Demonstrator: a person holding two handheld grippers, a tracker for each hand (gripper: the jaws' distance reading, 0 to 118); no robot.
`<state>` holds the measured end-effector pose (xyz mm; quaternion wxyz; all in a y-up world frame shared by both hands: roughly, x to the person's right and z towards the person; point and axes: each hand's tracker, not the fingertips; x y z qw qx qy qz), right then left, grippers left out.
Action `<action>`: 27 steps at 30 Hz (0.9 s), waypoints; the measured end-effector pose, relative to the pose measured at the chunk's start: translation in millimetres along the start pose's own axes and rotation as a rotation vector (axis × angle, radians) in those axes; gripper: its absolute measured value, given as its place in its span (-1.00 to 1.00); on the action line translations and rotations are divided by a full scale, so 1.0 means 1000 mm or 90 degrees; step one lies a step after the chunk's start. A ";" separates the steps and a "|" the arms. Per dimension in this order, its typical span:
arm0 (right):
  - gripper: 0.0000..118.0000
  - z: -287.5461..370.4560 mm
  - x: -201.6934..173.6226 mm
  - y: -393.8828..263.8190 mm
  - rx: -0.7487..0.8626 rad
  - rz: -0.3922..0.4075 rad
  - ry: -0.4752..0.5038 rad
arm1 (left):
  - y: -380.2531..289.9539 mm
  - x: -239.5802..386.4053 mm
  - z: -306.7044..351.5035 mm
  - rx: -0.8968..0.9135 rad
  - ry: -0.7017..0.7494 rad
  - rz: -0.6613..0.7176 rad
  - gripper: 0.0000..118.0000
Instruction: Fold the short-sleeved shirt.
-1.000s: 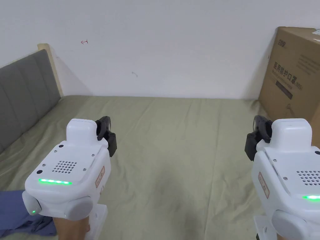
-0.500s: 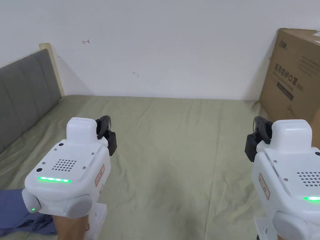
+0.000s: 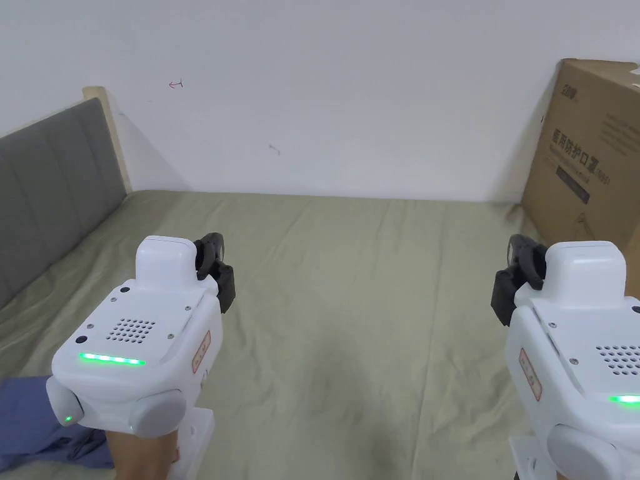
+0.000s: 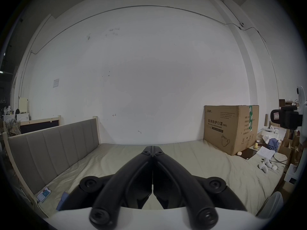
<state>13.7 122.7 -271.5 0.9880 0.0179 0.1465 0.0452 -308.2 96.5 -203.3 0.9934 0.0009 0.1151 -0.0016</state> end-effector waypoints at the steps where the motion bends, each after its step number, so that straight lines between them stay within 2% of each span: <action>1: -1.00 0.000 0.000 0.000 0.000 -0.001 0.000 | 0.000 0.000 0.000 0.000 0.000 0.000 -1.00; 7: -1.00 0.001 0.000 -0.001 0.000 0.000 -0.003 | 0.000 0.000 0.001 0.003 0.004 -0.003 -0.99; 9: -0.99 0.001 0.000 -0.001 -0.001 0.003 -0.008 | 0.000 0.001 0.001 0.004 0.014 -0.004 -0.86; 11: -0.79 0.001 0.000 -0.002 -0.004 0.006 -0.013 | 0.000 0.001 0.002 0.006 0.017 -0.003 -0.71; 12: -0.79 0.001 0.000 -0.002 -0.006 0.006 -0.015 | 0.000 0.002 0.003 0.009 0.020 -0.004 -0.71; 16: 0.78 -0.001 0.001 -0.004 -0.022 -0.004 -0.012 | -0.003 0.005 0.002 0.006 0.028 -0.022 0.63; 17: 0.95 -0.002 0.001 -0.005 -0.021 -0.006 -0.016 | -0.003 0.005 0.003 0.010 0.029 -0.023 0.70; 18: 0.99 0.000 0.001 -0.007 -0.017 -0.005 -0.016 | -0.004 0.005 0.003 0.014 0.031 -0.025 0.70; 27: 1.00 0.001 -0.002 -0.001 -0.006 -0.002 -0.015 | -0.002 0.007 0.005 0.017 0.034 -0.024 0.70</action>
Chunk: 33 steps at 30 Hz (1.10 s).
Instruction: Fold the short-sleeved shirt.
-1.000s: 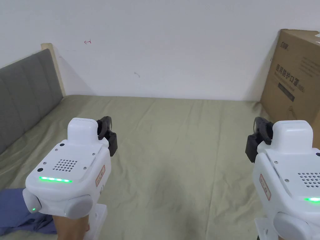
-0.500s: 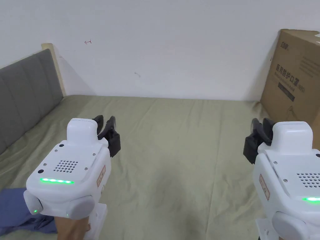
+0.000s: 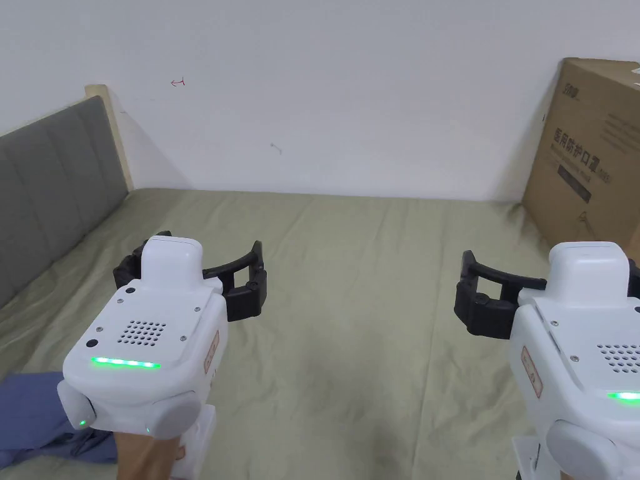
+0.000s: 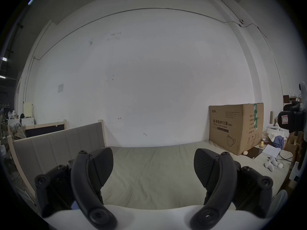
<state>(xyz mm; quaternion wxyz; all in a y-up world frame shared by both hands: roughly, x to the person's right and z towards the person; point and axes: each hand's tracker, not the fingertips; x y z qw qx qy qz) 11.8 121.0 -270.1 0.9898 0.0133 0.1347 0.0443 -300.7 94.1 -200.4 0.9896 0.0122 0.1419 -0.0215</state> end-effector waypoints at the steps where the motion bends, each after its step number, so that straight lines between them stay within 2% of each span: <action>1: 1.00 0.000 0.000 0.000 0.000 -0.001 0.001 | 0.000 0.000 0.000 0.001 -0.001 -0.001 0.70; 33: 1.00 0.004 -0.002 0.003 0.005 0.003 0.003 | 0.000 -0.003 0.005 0.007 -0.001 0.004 0.70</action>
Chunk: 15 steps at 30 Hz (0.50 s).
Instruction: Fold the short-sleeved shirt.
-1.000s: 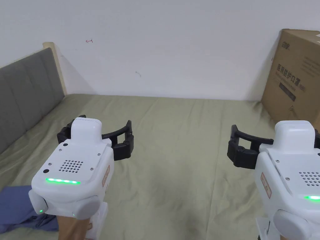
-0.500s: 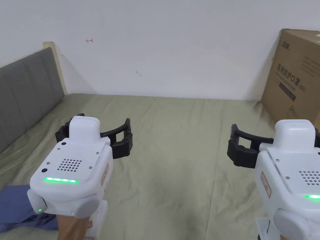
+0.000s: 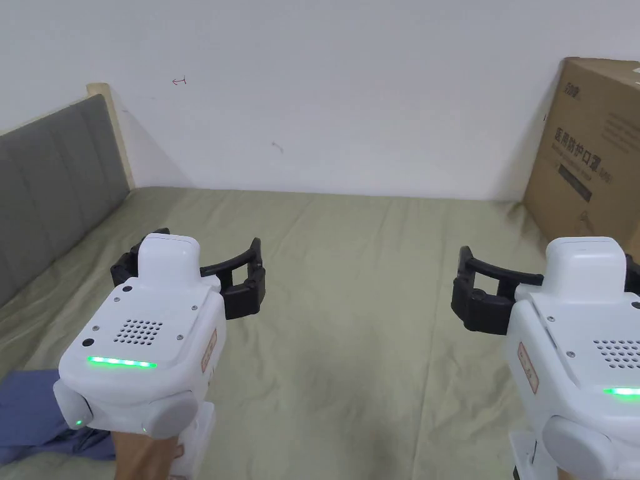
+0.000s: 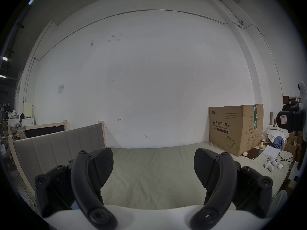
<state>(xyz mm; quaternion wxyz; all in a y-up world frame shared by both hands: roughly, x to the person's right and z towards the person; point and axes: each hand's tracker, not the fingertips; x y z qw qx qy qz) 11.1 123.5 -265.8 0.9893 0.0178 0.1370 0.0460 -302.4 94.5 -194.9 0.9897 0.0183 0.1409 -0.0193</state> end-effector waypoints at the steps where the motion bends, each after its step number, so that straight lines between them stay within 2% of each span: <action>1: 1.00 0.000 0.000 0.000 0.000 0.001 0.000 | 0.000 0.000 0.000 0.000 0.001 -0.001 0.70; 15: 1.00 -0.002 0.000 0.002 0.002 0.003 -0.007 | 0.002 0.000 -0.001 0.001 0.000 -0.002 0.70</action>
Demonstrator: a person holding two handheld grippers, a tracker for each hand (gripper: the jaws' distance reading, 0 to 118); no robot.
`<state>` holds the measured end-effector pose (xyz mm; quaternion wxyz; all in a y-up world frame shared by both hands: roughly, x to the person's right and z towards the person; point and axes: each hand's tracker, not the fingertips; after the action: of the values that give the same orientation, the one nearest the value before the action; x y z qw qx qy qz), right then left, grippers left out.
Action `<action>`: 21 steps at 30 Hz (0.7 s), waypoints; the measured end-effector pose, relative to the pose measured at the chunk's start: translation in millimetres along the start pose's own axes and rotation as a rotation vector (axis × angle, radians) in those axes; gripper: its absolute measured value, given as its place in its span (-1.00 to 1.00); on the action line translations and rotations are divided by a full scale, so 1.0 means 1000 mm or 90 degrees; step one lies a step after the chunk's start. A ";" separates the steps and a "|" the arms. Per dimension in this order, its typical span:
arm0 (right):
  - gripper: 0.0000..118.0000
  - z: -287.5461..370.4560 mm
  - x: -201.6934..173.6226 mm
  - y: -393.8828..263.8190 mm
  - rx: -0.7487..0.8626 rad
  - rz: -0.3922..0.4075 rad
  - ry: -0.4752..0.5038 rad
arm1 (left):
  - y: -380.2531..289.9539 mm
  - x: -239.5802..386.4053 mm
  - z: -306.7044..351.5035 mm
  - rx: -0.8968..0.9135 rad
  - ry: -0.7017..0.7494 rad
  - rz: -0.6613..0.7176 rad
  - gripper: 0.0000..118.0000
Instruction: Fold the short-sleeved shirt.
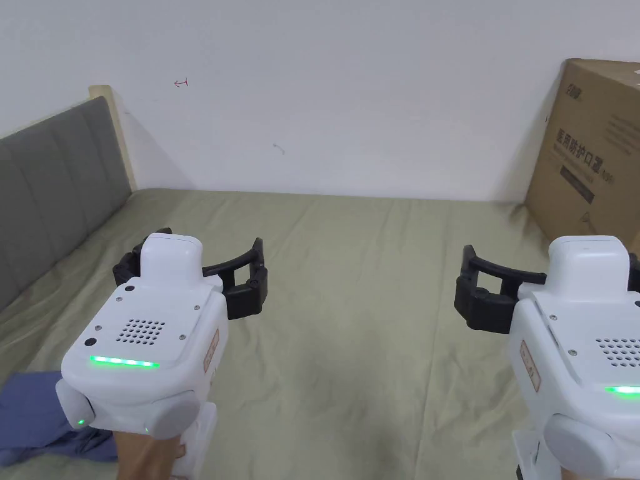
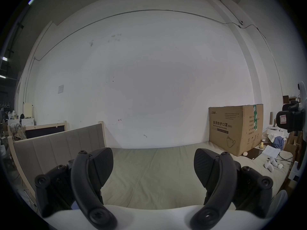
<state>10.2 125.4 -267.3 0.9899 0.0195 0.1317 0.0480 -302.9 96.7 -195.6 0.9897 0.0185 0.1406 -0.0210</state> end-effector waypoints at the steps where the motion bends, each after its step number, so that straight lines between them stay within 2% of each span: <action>1: 1.00 0.000 0.000 0.000 0.000 -0.002 0.000 | 0.000 0.000 0.000 0.001 0.000 -0.001 0.70; 9: 1.00 -0.001 -0.001 -0.001 -0.010 -0.008 0.015 | 0.001 0.001 0.000 0.002 -0.002 -0.002 0.70; 13: 1.00 -0.004 -0.005 -0.001 -0.039 -0.012 -0.012 | 0.001 0.000 0.001 -0.002 -0.005 -0.002 0.70; 15: 1.00 -0.008 -0.006 0.000 -0.076 -0.045 -0.052 | 0.000 0.000 0.001 -0.003 -0.006 0.001 0.70; 17: 1.00 -0.013 -0.008 0.002 -0.148 -0.086 -0.129 | 0.000 -0.001 0.002 -0.004 -0.005 0.003 0.70; 21: 1.00 -0.024 0.002 0.012 -0.323 -0.193 -0.066 | 0.000 -0.002 0.002 -0.003 -0.006 0.006 0.70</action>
<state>4.3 137.9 -290.2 0.9644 -0.2461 0.0664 -0.0698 -304.3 97.0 -192.6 0.9905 0.0168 0.1359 -0.0158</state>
